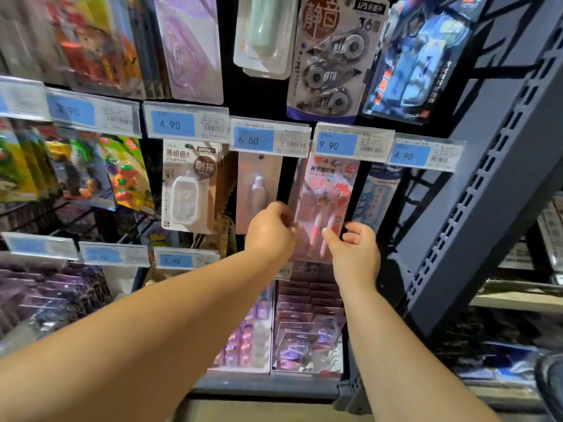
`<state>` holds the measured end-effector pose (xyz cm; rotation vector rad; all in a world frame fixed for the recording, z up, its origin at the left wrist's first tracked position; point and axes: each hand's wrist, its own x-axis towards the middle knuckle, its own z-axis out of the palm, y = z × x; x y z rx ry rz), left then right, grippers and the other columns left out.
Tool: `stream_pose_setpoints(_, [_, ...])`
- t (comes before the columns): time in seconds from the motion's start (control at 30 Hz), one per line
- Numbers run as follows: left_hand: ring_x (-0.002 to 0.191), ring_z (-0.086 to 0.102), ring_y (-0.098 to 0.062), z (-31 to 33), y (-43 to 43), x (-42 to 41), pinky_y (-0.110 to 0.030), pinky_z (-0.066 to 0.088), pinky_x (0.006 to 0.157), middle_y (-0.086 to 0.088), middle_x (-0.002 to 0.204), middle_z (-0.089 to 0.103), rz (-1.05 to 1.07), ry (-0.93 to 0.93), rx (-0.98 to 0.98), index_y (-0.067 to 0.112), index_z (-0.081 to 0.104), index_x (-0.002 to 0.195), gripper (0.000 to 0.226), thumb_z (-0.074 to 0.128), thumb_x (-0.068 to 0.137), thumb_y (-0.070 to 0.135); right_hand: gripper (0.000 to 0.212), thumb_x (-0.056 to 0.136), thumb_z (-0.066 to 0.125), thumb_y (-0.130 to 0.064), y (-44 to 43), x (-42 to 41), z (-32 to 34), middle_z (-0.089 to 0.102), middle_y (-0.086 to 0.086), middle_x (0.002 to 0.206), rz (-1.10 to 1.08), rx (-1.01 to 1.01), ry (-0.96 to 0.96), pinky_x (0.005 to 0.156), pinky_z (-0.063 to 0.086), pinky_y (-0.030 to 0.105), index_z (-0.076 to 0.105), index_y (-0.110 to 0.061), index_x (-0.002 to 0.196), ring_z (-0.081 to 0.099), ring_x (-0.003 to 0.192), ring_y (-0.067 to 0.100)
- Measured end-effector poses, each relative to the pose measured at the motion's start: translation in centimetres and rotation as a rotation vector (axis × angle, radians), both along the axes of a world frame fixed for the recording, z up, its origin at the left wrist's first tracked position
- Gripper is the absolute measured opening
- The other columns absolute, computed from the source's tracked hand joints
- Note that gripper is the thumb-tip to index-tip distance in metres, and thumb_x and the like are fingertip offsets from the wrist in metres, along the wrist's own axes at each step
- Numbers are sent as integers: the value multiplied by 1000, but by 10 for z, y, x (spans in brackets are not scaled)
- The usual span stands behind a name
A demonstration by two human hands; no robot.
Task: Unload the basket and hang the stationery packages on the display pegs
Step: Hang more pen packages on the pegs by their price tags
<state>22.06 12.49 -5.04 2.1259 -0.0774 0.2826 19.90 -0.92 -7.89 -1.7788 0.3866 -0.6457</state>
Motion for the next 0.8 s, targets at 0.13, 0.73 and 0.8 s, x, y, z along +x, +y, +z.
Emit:
stream_pose_setpoints(0.13, [88, 59, -23, -5, 14, -12, -30, 47, 75, 2, 89, 60, -31, -46, -33, 19, 55, 97, 12, 66, 92, 21, 42, 86, 71, -38, 8, -14, 4, 50, -4, 110, -77, -76, -47, 62, 32, 9, 51, -22, 119, 50, 86, 7])
stream_pose_setpoints(0.73, [94, 64, -22, -244, 232, -186, -27, 35, 66, 1, 102, 69, -134, 493, 352, 19, 60, 109, 24, 65, 90, 32, 18, 89, 68, -36, 161, -106, -156, 56, -3, 81, 919, -747, 758, 71, 39, 27, 63, -19, 93, 52, 81, 15])
stream_pose_setpoints(0.8, [97, 63, -21, -272, 250, -202, -25, 34, 67, 0, 106, 67, -149, 588, 400, 19, 60, 113, 27, 64, 91, 35, 18, 88, 69, -36, 175, -114, -182, 60, -1, 89, 962, -761, 878, 77, 44, 27, 61, -21, 95, 54, 86, 14])
